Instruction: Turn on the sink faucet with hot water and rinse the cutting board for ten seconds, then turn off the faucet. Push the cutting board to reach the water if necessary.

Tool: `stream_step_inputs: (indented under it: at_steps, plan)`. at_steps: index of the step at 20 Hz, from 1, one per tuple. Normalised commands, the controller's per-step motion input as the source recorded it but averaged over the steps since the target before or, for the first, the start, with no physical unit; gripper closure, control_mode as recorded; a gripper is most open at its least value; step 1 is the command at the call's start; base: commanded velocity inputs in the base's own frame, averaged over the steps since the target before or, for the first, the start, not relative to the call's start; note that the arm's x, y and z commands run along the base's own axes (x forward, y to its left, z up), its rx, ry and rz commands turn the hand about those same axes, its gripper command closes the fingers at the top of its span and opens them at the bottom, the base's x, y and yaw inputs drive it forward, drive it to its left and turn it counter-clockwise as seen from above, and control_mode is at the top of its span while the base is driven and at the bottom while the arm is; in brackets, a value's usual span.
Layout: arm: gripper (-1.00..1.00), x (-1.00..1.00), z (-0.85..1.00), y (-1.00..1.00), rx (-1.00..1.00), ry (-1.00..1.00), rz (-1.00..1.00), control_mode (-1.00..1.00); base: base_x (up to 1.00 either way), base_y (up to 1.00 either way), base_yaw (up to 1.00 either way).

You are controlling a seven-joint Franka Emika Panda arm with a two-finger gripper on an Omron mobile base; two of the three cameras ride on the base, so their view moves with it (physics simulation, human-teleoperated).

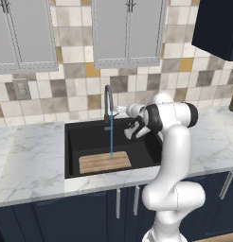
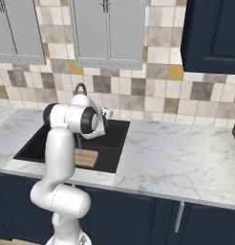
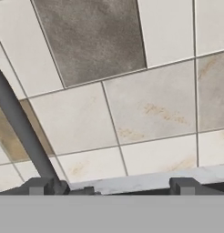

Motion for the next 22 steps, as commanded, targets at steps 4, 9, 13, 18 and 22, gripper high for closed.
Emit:
stream_step_inputs:
  at_steps: [4,9,13,18,22]
  plan:
    - [-1.00,-0.23,0.26,-0.14,0.00,0.09,0.00,-1.00,0.00,0.00,0.00]
    - [-1.00,-0.24,0.16,-0.16,0.00,0.10,0.00,-1.00,0.00,0.00,0.00]
    - [-1.00,-0.29,0.02,-0.27,0.00,0.06,0.00,-1.00,0.00,0.00,0.00]
    - [-1.00,-0.26,0.00,-0.35,0.00,0.05,0.00,-1.00,0.00,0.00,0.00]
    - [-1.00,-0.19,0.10,-0.31,0.00,0.08,0.00,-1.00,0.00,0.00,0.00]
